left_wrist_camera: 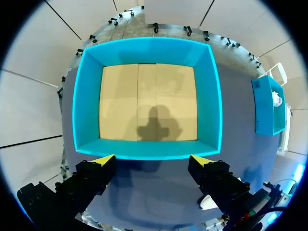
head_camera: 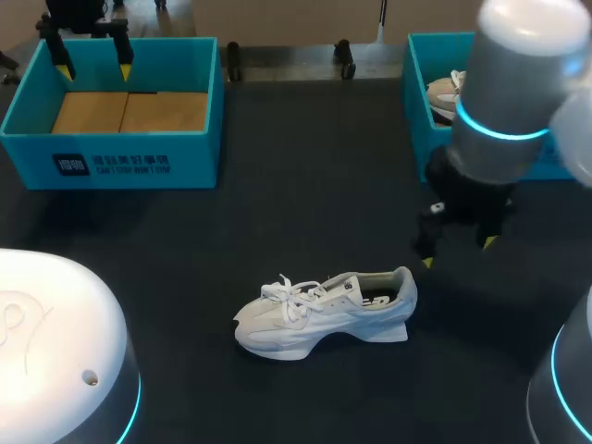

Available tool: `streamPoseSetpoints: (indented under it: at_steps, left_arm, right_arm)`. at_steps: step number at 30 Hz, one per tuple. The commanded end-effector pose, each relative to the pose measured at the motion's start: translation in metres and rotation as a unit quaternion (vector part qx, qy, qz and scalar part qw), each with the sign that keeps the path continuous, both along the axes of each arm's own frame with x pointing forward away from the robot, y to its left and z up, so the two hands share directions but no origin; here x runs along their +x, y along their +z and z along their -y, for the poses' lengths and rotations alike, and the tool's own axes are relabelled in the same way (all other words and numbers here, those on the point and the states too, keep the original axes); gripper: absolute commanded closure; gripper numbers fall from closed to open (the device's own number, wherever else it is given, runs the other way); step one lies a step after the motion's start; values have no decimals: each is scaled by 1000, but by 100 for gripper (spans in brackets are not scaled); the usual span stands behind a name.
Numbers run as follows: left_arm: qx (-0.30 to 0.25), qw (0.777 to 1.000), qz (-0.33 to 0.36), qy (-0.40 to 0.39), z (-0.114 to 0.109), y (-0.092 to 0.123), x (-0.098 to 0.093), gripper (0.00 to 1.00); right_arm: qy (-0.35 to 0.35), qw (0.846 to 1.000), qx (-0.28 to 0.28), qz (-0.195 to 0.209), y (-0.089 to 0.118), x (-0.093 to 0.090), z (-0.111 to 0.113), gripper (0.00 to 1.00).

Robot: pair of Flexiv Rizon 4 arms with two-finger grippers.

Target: Take the shoe out of the shoebox, open the shoe tongue, remove and reinsert the insole, then place the shoe into the shoebox

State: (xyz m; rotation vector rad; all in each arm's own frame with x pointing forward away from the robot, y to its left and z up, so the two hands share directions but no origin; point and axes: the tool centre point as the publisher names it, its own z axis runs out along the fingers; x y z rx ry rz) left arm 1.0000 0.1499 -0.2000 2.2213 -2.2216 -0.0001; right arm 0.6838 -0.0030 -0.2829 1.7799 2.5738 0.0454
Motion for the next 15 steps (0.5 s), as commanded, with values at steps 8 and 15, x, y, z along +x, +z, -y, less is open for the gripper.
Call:
streamPoseSetpoints:
  at_steps: [8, 15]
  left_arm:
    - [0, 1000, 0, 0, 0, 0, 0, 0]
    - [0, 1000, 0, 0, 0, 0, 0, 0]
  right_arm:
    - [155, 923, 344, 76, -8, -4, 42, 0]
    - [259, 852, 433, 139, -21, -3, 45, 0]
